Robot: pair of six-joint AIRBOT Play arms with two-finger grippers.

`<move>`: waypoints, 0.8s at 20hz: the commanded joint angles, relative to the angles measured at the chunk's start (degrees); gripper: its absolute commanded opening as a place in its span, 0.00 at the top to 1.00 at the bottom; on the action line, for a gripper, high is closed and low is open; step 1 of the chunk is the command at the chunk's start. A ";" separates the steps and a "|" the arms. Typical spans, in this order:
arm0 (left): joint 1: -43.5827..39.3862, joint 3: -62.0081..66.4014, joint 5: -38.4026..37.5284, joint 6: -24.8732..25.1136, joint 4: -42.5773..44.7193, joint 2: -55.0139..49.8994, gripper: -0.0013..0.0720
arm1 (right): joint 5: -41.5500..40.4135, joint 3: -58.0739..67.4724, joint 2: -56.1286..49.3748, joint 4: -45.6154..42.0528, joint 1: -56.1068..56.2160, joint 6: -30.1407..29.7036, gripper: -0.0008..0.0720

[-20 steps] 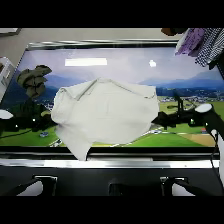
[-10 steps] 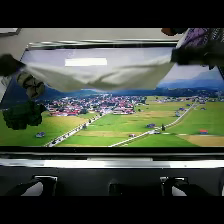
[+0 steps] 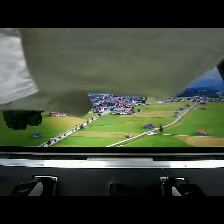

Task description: Fold the clothes and pants, and hang the long-sleeved shirts on hangers.

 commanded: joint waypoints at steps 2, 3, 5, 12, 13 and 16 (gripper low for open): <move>0.00 -0.31 -0.61 -2.23 4.85 2.95 0.96 | 2.73 0.22 1.62 -1.79 -0.04 4.00 0.95; -0.02 -1.77 -0.92 -1.64 3.56 2.45 0.96 | 4.42 0.22 0.20 -1.79 -0.04 4.02 0.95; -0.02 -6.10 -3.67 1.81 -1.27 0.15 0.96 | 8.87 0.20 -4.61 -1.77 -0.04 4.70 0.95; -2.69 -28.26 1.88 7.69 -7.56 -18.23 0.96 | 6.45 -9.86 -29.14 -2.84 -0.04 4.81 0.95; -3.87 -29.55 4.90 7.72 -7.56 -22.08 0.96 | 4.50 -10.78 -33.40 -3.76 -0.04 4.98 0.95; -7.85 -29.83 15.69 7.72 -7.39 -34.53 0.96 | 0.02 -10.84 -44.63 -6.60 -0.04 7.69 0.95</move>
